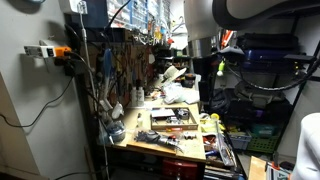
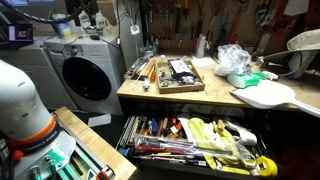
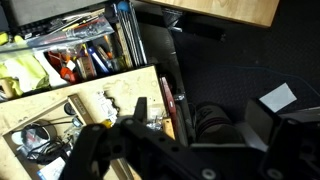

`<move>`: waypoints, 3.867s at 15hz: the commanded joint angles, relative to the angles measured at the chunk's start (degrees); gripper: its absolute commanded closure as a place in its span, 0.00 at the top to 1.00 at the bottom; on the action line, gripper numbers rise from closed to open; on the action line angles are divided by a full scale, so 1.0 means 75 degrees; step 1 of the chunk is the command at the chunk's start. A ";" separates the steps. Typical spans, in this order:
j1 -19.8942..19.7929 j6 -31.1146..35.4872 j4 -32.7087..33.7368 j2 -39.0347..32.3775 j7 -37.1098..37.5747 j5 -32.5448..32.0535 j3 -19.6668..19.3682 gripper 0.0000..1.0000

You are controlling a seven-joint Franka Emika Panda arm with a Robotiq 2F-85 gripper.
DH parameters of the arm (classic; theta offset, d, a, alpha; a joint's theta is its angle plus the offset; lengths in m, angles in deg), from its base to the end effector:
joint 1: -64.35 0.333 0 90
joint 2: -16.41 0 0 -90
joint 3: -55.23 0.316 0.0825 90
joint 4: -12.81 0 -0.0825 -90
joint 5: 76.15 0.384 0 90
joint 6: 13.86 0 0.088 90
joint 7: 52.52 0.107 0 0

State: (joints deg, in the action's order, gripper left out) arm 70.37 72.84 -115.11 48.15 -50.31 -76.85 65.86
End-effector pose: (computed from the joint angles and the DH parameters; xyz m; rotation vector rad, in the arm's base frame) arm 0.3475 0.1154 0.5620 2.9812 0.3243 -0.2327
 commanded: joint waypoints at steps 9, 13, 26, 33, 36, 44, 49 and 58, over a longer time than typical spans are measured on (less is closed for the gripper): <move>-0.0604 0.3772 -0.2074 -0.0322 0.2926 0.0864 -0.0439 1.00; -0.1195 0.4549 -0.2786 -0.0493 0.3260 0.0962 -0.0856 1.00; -0.1749 0.4879 -0.2723 -0.1366 0.3839 0.0469 -0.0869 1.00; -0.2095 0.6180 -0.2708 -0.2631 0.4040 0.0493 -0.1375 1.00; -0.2050 0.6671 -0.2627 -0.3136 0.3717 0.0813 -0.1689 1.00; -0.1954 0.7763 -0.2687 -0.3626 0.3117 0.1650 -0.2013 1.00; -0.1950 0.7805 -0.2592 -0.3790 0.2962 0.1825 -0.2086 1.00; -0.1821 0.8550 -0.2559 -0.4154 0.2555 0.1706 -0.2065 1.00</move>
State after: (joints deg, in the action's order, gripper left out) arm 56.06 134.89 -134.29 18.52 -30.42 -63.21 50.97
